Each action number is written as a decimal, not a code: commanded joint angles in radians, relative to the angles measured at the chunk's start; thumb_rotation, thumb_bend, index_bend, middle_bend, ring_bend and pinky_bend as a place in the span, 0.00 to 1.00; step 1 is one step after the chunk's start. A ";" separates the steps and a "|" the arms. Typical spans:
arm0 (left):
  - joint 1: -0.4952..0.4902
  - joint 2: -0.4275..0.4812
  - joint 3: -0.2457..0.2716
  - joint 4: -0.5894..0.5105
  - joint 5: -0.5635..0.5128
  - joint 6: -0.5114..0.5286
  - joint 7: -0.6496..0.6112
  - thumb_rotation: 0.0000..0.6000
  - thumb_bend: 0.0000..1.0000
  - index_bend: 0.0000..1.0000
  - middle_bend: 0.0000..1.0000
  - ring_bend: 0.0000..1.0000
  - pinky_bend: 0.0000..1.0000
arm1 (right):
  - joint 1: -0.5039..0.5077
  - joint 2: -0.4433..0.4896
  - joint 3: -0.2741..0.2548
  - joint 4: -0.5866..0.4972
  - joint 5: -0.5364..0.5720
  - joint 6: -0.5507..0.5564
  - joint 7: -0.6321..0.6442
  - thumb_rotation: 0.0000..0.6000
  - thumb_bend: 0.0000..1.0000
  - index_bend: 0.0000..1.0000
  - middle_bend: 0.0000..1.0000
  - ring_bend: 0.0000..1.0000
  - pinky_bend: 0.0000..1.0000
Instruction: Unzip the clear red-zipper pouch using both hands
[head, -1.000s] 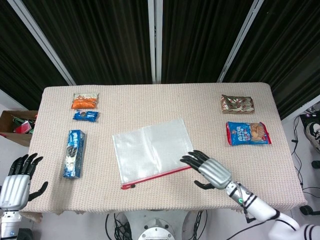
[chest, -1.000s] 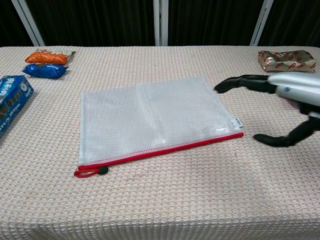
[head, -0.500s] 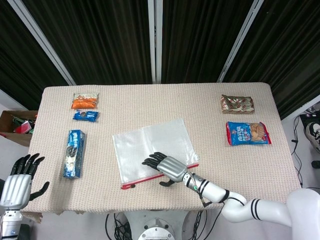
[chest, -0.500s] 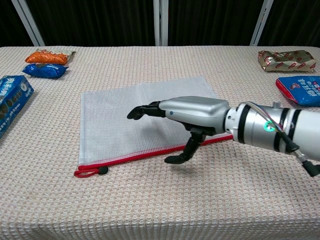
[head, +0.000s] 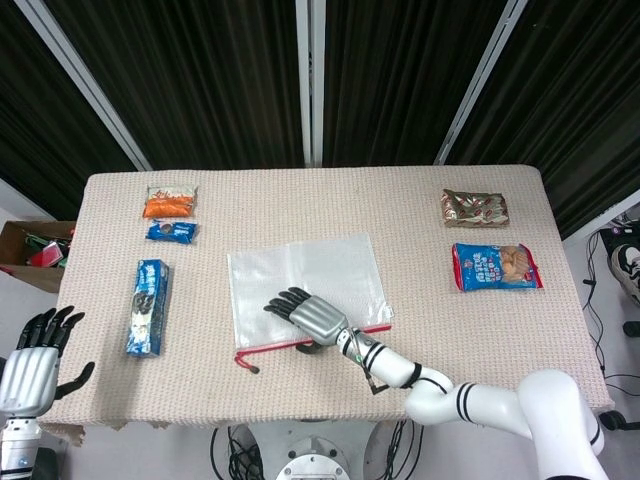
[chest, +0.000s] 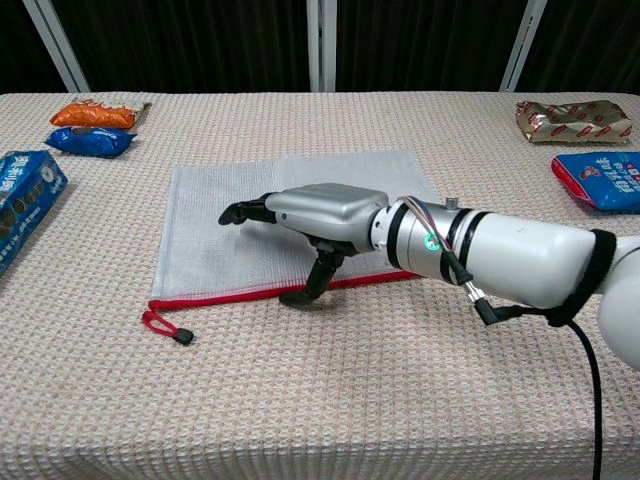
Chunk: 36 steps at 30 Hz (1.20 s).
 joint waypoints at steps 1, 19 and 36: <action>0.000 0.001 0.000 0.001 0.001 -0.001 -0.001 1.00 0.23 0.16 0.10 0.06 0.11 | 0.032 -0.033 0.031 0.050 0.036 -0.006 -0.003 1.00 0.18 0.08 0.08 0.00 0.00; 0.016 -0.004 0.005 0.026 -0.002 0.016 -0.030 1.00 0.23 0.16 0.10 0.06 0.11 | 0.206 -0.023 0.007 0.010 -0.090 -0.010 0.055 1.00 0.24 0.29 0.14 0.00 0.00; 0.020 -0.014 0.003 0.058 -0.010 0.011 -0.067 1.00 0.23 0.16 0.10 0.06 0.11 | 0.308 -0.196 -0.014 0.237 -0.085 -0.003 -0.074 1.00 0.28 0.34 0.15 0.00 0.00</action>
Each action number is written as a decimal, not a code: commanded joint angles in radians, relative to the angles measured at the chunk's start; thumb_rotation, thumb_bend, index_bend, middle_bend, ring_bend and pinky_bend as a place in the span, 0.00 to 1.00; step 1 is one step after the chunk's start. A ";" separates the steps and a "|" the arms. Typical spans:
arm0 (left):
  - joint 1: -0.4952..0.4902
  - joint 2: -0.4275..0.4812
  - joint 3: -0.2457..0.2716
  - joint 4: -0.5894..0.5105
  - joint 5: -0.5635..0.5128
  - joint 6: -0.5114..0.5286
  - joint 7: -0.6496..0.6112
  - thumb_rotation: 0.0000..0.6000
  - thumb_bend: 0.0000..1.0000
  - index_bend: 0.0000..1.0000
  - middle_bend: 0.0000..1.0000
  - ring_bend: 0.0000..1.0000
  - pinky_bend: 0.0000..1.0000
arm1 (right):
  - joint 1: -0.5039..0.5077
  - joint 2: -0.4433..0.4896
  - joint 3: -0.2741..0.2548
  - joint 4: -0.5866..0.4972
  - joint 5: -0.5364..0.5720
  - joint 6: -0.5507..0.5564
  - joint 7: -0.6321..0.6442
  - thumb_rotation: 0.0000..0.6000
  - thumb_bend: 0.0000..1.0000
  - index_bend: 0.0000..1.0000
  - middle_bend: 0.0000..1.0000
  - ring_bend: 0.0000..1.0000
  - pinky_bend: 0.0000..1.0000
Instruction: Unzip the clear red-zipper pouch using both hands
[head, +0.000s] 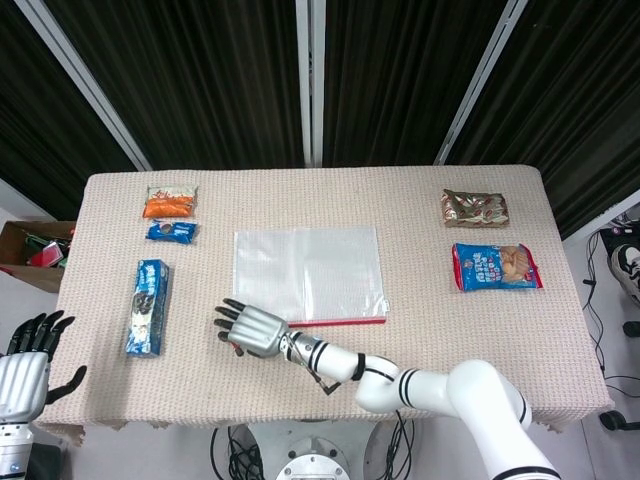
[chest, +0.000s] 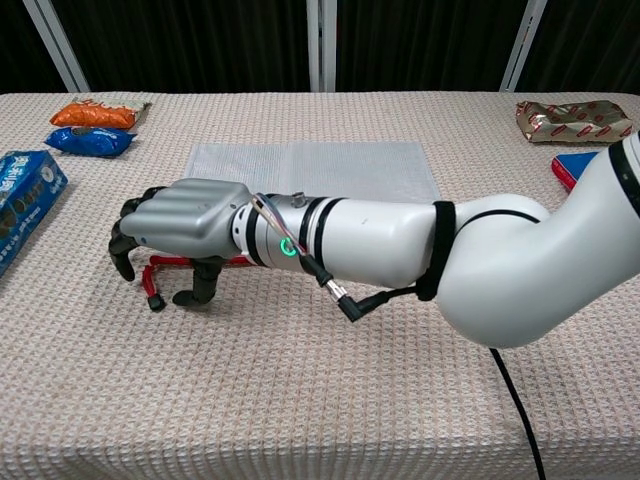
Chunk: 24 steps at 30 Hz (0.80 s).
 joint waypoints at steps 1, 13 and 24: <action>0.000 -0.001 0.000 0.004 0.000 -0.001 -0.007 1.00 0.23 0.16 0.10 0.06 0.11 | 0.008 -0.028 -0.007 0.035 0.003 0.017 0.007 1.00 0.29 0.35 0.15 0.00 0.00; -0.001 -0.002 -0.002 0.019 -0.002 -0.005 -0.026 1.00 0.23 0.16 0.10 0.06 0.11 | 0.037 -0.079 -0.019 0.128 0.000 0.045 0.045 1.00 0.33 0.44 0.18 0.00 0.00; 0.000 -0.003 -0.001 0.026 0.001 -0.006 -0.042 1.00 0.23 0.16 0.10 0.06 0.11 | 0.046 -0.102 -0.033 0.165 -0.001 0.068 0.055 1.00 0.34 0.54 0.20 0.00 0.00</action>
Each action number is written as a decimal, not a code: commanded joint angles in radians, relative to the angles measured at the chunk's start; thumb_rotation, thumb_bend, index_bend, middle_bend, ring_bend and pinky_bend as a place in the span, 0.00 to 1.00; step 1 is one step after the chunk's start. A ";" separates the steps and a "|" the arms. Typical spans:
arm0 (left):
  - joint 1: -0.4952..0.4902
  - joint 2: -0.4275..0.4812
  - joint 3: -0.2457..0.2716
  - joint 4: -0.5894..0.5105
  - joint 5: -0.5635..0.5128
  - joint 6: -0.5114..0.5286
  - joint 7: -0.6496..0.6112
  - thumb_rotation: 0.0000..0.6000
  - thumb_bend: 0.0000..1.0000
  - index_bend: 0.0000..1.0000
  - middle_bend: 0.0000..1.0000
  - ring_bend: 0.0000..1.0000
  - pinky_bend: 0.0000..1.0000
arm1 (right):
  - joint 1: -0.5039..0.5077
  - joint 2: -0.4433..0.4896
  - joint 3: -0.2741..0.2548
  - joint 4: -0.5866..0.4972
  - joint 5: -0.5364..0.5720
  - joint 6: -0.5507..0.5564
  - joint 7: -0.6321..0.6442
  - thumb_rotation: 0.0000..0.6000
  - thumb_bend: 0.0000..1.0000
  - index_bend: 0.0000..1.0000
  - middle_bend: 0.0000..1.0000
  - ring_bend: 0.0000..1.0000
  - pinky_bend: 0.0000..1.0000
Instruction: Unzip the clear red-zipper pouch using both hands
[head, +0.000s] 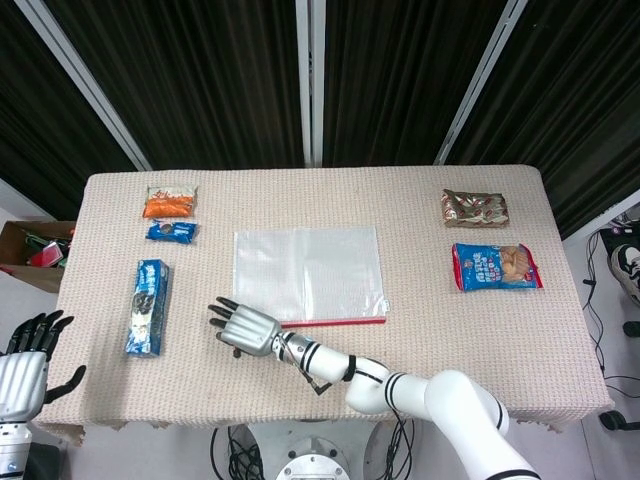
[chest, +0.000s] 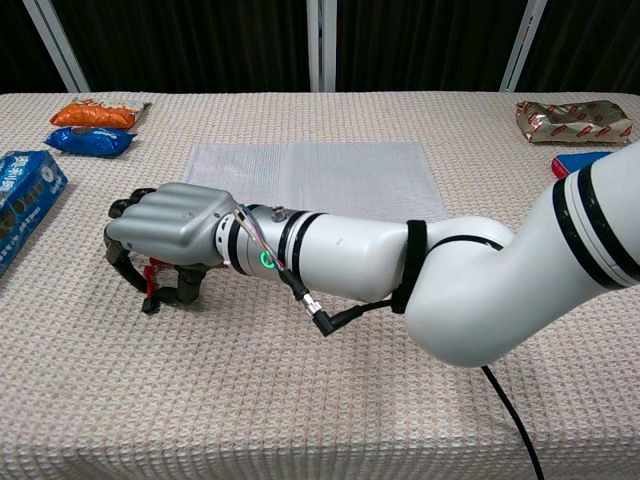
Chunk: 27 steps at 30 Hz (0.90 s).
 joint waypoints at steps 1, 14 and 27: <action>0.000 0.000 0.000 0.002 0.000 0.000 -0.001 1.00 0.23 0.16 0.10 0.06 0.11 | 0.001 -0.005 -0.003 0.007 -0.001 0.006 -0.001 1.00 0.34 0.55 0.20 0.00 0.00; 0.004 0.001 0.003 0.009 0.004 0.003 -0.019 1.00 0.23 0.16 0.10 0.06 0.11 | -0.015 -0.019 -0.022 0.022 -0.021 0.088 0.007 1.00 0.42 0.72 0.23 0.00 0.00; -0.073 0.006 0.012 0.003 0.066 -0.078 -0.126 1.00 0.23 0.16 0.10 0.06 0.11 | -0.110 0.156 -0.065 -0.203 -0.079 0.266 -0.047 1.00 0.54 0.88 0.31 0.01 0.00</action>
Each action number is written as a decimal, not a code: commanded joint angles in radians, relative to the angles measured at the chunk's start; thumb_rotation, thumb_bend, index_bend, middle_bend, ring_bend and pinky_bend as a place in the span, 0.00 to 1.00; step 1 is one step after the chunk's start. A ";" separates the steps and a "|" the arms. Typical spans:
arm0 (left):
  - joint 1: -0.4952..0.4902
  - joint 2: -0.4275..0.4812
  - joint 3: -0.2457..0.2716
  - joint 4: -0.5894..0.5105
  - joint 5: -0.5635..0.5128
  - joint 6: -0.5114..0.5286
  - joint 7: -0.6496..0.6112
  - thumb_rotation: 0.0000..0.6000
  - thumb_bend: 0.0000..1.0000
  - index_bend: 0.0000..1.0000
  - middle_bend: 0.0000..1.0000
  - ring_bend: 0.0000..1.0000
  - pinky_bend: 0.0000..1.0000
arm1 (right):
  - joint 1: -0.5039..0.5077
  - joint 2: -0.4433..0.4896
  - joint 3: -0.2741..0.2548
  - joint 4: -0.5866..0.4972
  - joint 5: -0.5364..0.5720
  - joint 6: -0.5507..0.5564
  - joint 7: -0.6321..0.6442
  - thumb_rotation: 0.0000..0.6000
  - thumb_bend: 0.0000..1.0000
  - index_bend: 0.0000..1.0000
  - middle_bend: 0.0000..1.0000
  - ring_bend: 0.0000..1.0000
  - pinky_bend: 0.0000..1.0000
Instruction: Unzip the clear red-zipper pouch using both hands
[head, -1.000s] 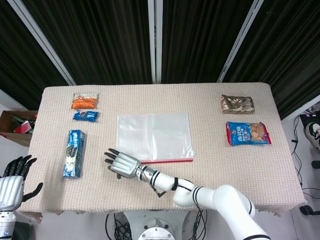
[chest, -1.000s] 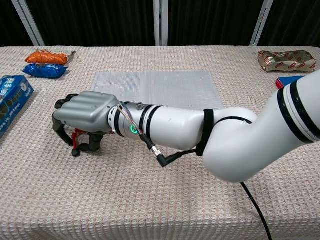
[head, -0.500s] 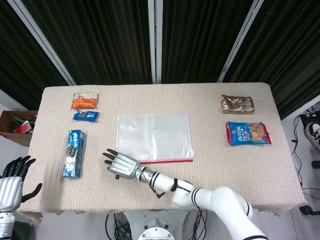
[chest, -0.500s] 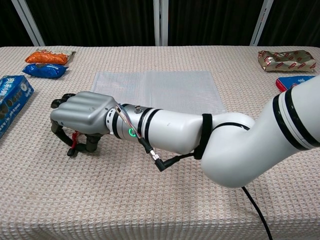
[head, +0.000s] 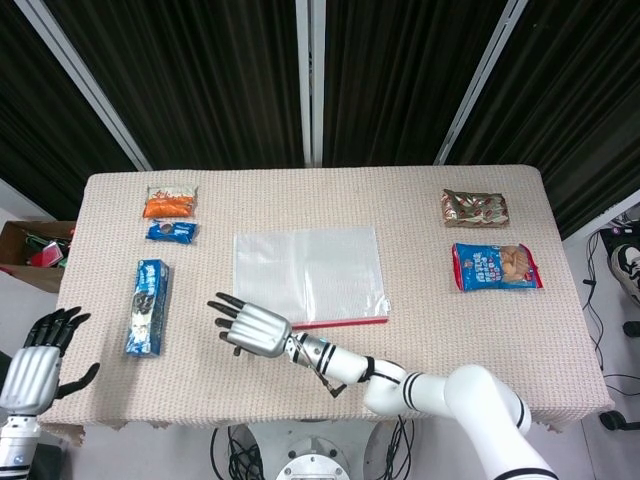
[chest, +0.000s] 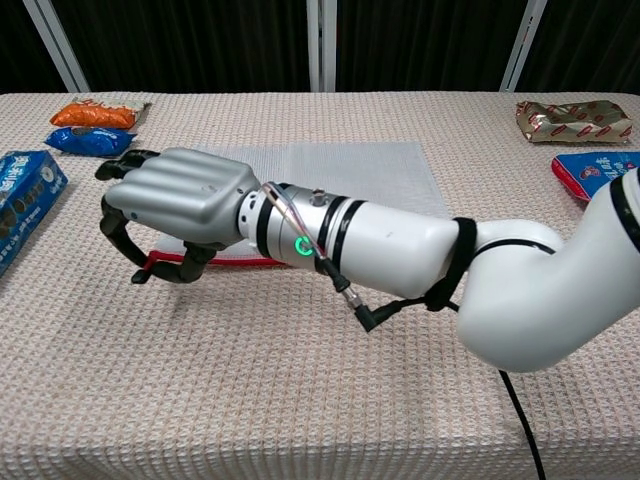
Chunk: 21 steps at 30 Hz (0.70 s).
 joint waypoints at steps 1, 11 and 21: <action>-0.045 -0.002 0.002 -0.001 0.026 -0.050 -0.060 1.00 0.23 0.16 0.10 0.06 0.11 | -0.039 0.081 -0.015 -0.100 -0.028 0.061 -0.042 1.00 0.55 0.89 0.32 0.02 0.00; -0.221 -0.069 -0.026 0.041 0.100 -0.182 -0.275 1.00 0.24 0.16 0.10 0.06 0.11 | -0.106 0.248 -0.032 -0.316 -0.070 0.159 -0.122 1.00 0.58 0.97 0.34 0.03 0.00; -0.394 -0.168 -0.057 0.109 0.153 -0.265 -0.411 1.00 0.24 0.22 0.10 0.06 0.11 | -0.126 0.304 -0.027 -0.388 -0.116 0.207 -0.168 1.00 0.55 1.00 0.33 0.04 0.00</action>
